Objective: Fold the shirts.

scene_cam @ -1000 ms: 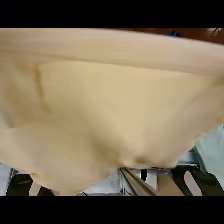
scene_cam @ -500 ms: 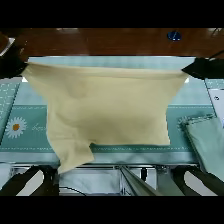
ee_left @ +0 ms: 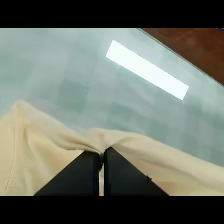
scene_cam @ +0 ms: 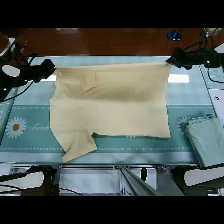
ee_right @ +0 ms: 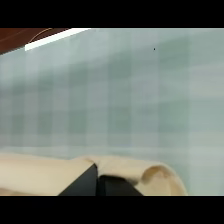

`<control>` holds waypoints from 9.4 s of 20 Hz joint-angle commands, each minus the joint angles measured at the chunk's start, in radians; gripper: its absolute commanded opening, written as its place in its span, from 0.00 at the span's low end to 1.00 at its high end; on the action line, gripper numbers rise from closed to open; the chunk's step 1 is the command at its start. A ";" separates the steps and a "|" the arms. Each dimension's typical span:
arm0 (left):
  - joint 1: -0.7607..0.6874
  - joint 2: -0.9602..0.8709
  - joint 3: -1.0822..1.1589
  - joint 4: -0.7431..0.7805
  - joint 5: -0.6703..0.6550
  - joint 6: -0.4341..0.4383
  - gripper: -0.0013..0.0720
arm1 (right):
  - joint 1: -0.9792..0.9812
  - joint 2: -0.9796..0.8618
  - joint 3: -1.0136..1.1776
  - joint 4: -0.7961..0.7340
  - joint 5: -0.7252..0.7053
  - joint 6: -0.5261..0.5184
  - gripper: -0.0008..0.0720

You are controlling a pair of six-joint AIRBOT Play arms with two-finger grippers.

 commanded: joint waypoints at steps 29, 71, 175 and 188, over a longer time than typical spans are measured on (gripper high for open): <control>0.426 0.312 -0.349 0.190 -0.816 0.220 0.71 | -0.255 0.518 -0.582 -0.317 0.126 0.086 0.57; 0.294 0.391 -0.831 -0.050 -0.512 0.236 0.05 | -0.232 0.554 -1.128 -0.015 0.092 -0.055 0.08; -0.079 0.786 -0.359 0.196 -0.509 -0.062 0.05 | 0.714 0.100 -0.080 -0.040 -0.130 0.232 0.04; -0.078 0.883 -0.593 0.171 -0.433 -0.083 0.05 | 0.664 -0.084 0.098 0.049 0.048 0.209 0.57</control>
